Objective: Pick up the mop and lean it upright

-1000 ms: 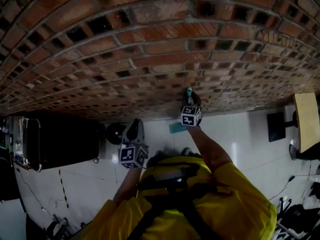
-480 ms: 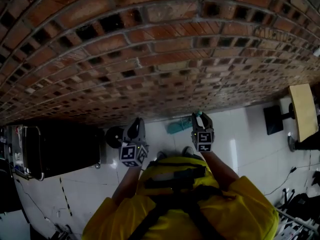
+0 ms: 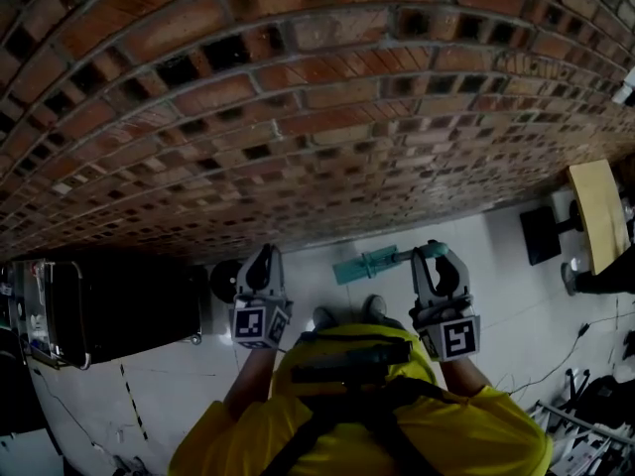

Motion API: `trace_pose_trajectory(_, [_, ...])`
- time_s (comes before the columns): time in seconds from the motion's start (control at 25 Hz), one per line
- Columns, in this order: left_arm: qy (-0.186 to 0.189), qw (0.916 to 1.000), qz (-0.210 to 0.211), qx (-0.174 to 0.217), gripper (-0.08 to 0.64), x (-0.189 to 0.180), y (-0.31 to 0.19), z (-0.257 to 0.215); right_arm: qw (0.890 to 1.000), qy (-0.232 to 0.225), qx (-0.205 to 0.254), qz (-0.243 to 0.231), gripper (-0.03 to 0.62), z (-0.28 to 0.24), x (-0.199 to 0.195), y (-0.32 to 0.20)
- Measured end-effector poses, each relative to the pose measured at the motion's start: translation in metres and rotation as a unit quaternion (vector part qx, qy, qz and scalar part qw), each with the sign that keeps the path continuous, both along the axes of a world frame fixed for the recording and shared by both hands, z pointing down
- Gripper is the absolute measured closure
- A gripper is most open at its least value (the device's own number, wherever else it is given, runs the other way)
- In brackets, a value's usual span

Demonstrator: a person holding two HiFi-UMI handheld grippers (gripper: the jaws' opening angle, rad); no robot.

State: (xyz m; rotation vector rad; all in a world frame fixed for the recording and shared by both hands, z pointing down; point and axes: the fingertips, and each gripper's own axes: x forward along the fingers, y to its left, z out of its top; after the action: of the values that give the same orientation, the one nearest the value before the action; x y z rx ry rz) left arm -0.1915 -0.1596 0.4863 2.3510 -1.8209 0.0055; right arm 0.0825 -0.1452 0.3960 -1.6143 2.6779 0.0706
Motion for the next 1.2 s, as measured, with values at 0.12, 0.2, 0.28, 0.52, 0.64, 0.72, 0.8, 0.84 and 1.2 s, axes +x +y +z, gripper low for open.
trace_pose_trajectory(0.12, [-0.002,0.9994,-0.005,0.033,0.520,-0.005,0.003,-0.020,1.000,0.000,0.025,-0.011,0.480,-0.023,-0.001,0.012])
trace_pose_trajectory(0.2, [-0.006,0.9993,-0.008,0.036,0.525,-0.008,0.010,-0.020,1.000,0.001,0.027,-0.010,0.480,-0.026,0.000,0.019])
trace_pose_trajectory(0.28, [-0.017,0.9995,-0.008,0.024,0.528,-0.010,0.013,-0.012,1.000,0.001,0.022,-0.007,0.482,-0.026,0.003,0.024])
trace_pose_trajectory(0.52, [0.003,0.9995,-0.006,0.031,0.538,-0.003,0.014,-0.010,1.000,0.001,0.008,-0.007,0.482,-0.020,0.007,0.030])
trace_pose_trajectory(0.64, [0.004,0.9994,0.002,0.034,0.538,0.002,0.015,-0.012,1.000,0.003,-0.001,-0.009,0.482,-0.011,0.008,0.028])
trace_pose_trajectory(0.72, [-0.001,0.9995,0.005,0.032,0.538,0.002,0.017,-0.011,1.000,0.009,-0.012,-0.013,0.482,0.002,0.007,0.023])
trace_pose_trajectory(0.8, [-0.002,0.9998,0.003,0.021,0.538,-0.001,0.019,-0.006,0.999,0.017,-0.033,-0.015,0.482,0.026,0.006,0.015])
trace_pose_trajectory(0.84, [-0.003,0.9999,0.000,0.013,0.538,-0.003,0.020,-0.001,0.999,0.022,-0.046,-0.016,0.482,0.041,0.004,0.009])
trace_pose_trajectory(1.2, [-0.015,0.9990,-0.034,-0.025,0.538,-0.021,0.039,0.028,0.988,0.036,-0.151,-0.004,0.483,0.207,-0.026,-0.058])
